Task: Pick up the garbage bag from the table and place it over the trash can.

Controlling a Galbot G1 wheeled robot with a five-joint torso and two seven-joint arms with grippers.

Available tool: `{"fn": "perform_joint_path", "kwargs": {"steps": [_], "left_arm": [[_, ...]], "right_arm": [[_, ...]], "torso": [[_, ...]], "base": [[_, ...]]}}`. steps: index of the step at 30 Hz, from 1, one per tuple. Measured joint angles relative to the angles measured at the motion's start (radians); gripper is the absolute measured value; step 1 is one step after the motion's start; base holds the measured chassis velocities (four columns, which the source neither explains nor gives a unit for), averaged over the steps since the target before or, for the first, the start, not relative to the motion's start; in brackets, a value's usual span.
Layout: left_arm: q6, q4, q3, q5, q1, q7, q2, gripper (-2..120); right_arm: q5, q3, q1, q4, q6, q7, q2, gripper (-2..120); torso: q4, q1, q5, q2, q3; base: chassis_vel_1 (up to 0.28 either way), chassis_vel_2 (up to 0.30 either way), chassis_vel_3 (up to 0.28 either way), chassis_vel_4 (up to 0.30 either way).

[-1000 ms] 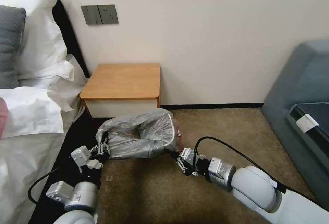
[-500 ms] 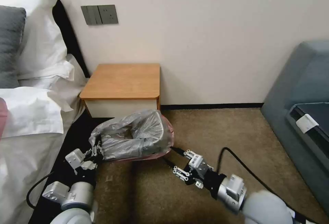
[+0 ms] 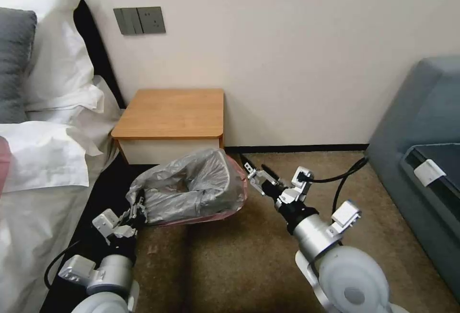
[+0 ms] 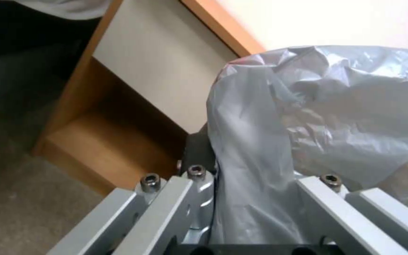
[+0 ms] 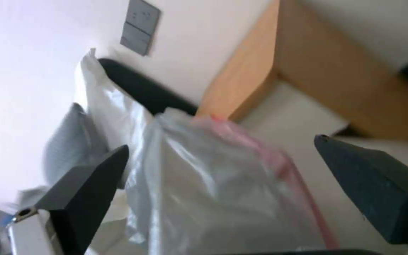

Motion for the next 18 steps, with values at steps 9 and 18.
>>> {"fn": "perform_joint_path", "kwargs": {"steps": [9, 18], "left_arm": [[0.010, -0.025, -0.002, -0.013, 0.009, -0.001, -0.004, 8], [0.014, -0.033, 0.000, -0.014, 0.012, -0.001, -0.007, 8]], "right_arm": [[0.095, -0.003, -0.002, -0.059, 0.009, -0.086, 0.067, 82], [0.092, -0.001, -0.011, -0.062, 0.008, -0.103, 0.080, 54]], "torso": [[0.0001, 0.000, 0.0000, 0.000, 0.000], [0.0000, 0.000, 0.0000, 0.000, 0.000]], "base": [[0.000, 0.000, 0.000, 0.000], [0.000, 0.000, 0.000, 0.000]]}}
